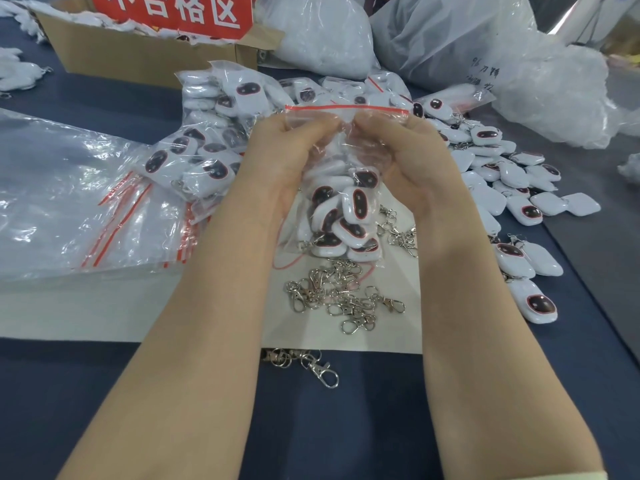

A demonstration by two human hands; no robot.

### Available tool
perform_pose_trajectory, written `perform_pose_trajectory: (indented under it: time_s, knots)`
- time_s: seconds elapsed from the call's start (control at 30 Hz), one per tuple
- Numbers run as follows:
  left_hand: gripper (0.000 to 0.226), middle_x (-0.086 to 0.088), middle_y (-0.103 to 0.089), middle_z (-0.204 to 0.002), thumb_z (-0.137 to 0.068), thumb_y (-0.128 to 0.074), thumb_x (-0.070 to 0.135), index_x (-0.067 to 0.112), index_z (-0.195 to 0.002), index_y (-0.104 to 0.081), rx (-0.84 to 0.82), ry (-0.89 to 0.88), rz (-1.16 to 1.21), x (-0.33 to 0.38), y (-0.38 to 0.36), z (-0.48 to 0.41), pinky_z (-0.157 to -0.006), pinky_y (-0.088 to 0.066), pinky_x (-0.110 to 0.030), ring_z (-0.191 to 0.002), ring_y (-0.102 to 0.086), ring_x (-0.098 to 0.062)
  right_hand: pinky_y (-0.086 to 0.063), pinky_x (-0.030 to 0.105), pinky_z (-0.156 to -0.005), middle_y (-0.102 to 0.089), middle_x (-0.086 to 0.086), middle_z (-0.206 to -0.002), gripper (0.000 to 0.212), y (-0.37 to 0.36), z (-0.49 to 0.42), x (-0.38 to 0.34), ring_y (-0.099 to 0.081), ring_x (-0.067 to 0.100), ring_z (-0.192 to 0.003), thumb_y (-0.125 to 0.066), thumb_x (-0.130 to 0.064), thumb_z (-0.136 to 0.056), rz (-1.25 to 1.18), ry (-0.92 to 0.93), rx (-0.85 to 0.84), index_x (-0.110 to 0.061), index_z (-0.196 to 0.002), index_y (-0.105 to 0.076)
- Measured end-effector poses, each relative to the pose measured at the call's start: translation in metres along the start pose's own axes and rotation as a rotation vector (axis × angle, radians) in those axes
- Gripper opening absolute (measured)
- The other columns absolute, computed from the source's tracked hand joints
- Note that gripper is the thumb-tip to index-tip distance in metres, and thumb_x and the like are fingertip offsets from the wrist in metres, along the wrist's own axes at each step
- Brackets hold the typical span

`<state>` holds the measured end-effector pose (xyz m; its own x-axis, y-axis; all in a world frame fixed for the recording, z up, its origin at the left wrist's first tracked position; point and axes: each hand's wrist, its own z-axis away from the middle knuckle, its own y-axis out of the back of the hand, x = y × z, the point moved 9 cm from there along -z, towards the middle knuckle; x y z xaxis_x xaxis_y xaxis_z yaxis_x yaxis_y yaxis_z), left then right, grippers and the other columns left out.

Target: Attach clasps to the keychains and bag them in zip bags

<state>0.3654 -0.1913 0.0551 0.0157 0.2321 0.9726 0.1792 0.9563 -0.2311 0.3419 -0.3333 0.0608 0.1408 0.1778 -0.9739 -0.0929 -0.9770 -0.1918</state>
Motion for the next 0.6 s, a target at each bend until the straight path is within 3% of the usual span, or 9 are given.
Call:
perform_pose_trajectory:
  time_s: [0.13, 0.3, 0.43, 0.6]
  knots:
    - [0.027, -0.002, -0.065, -0.065, -0.079, -0.071, 0.006, 0.018, -0.055, -0.069, 0.037, -0.065, -0.058, 0.0042, 0.0041, -0.0019, -0.069, -0.051, -0.031, -0.066, -0.059, -0.016, -0.052, 0.027, -0.073, -0.073, 0.003, -0.072, 0.029, -0.0008, -0.0006, 0.0000, -0.065, 0.015, -0.069, -0.065, -0.005, -0.086, 0.020, -0.008, 0.001, -0.013, -0.061, -0.076]
    - [0.006, -0.005, -0.072, -0.079, -0.083, -0.070, 0.014, 0.015, -0.077, -0.071, 0.032, -0.129, -0.149, 0.0096, 0.0028, -0.0004, -0.069, -0.055, -0.025, -0.071, -0.065, -0.011, -0.050, 0.019, -0.059, -0.071, 0.001, -0.066, 0.034, -0.0014, 0.0004, -0.0010, -0.065, 0.011, -0.060, -0.063, -0.002, -0.088, -0.024, 0.001, 0.014, -0.013, -0.058, -0.075]
    - [0.014, 0.001, -0.070, -0.074, -0.085, -0.069, 0.014, 0.017, -0.072, -0.070, 0.044, -0.086, -0.083, 0.0051, 0.0009, -0.0006, -0.067, -0.052, -0.019, -0.069, -0.062, -0.008, -0.049, 0.022, -0.066, -0.070, -0.003, -0.064, 0.038, 0.0033, 0.0020, -0.0007, -0.065, 0.009, -0.061, -0.062, -0.004, -0.089, -0.018, -0.017, 0.077, -0.017, -0.056, -0.075]
    - [0.024, 0.007, -0.068, -0.065, -0.090, -0.062, 0.009, 0.018, -0.068, -0.068, 0.058, -0.071, -0.020, 0.0022, 0.0042, -0.0030, -0.073, -0.050, -0.022, -0.070, -0.061, -0.007, -0.051, 0.020, -0.061, -0.071, -0.002, -0.066, 0.015, 0.0069, 0.0058, -0.0003, -0.067, 0.009, -0.062, -0.063, -0.007, -0.089, -0.032, -0.049, 0.166, -0.010, -0.076, -0.067]
